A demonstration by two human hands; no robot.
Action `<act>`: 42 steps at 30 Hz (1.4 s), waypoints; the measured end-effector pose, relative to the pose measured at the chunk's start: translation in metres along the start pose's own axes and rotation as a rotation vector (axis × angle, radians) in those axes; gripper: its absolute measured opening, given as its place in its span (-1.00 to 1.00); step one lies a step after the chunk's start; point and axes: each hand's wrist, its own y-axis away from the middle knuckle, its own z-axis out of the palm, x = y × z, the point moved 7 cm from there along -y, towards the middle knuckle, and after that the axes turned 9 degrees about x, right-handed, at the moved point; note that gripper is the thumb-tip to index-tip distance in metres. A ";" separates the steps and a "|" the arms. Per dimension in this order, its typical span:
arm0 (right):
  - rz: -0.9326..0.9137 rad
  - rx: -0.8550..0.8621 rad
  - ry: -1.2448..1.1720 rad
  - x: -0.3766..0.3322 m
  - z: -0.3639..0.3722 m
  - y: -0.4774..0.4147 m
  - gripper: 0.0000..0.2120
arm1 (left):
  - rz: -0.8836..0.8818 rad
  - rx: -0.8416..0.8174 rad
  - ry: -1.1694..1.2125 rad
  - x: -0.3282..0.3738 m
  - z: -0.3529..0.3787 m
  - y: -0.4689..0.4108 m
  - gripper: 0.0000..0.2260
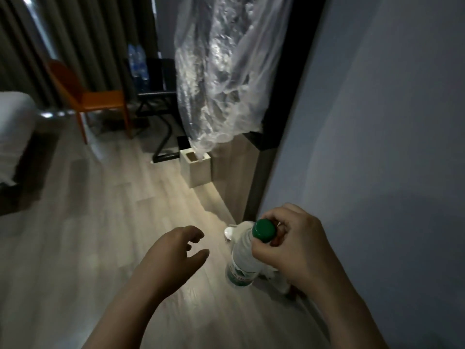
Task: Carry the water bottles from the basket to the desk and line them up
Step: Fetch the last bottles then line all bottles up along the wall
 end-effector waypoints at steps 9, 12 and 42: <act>-0.201 -0.233 -0.138 -0.029 0.070 -0.057 -0.86 | -0.267 0.210 -0.040 -0.045 -0.039 0.009 -0.72; -0.232 -0.301 -0.180 -0.040 0.094 -0.066 -0.86 | -0.331 0.252 -0.037 -0.064 -0.051 0.013 -0.71; -0.299 -0.435 -0.258 -0.218 0.372 -0.232 -0.87 | -0.411 0.340 -0.012 -0.297 -0.236 -0.163 -0.67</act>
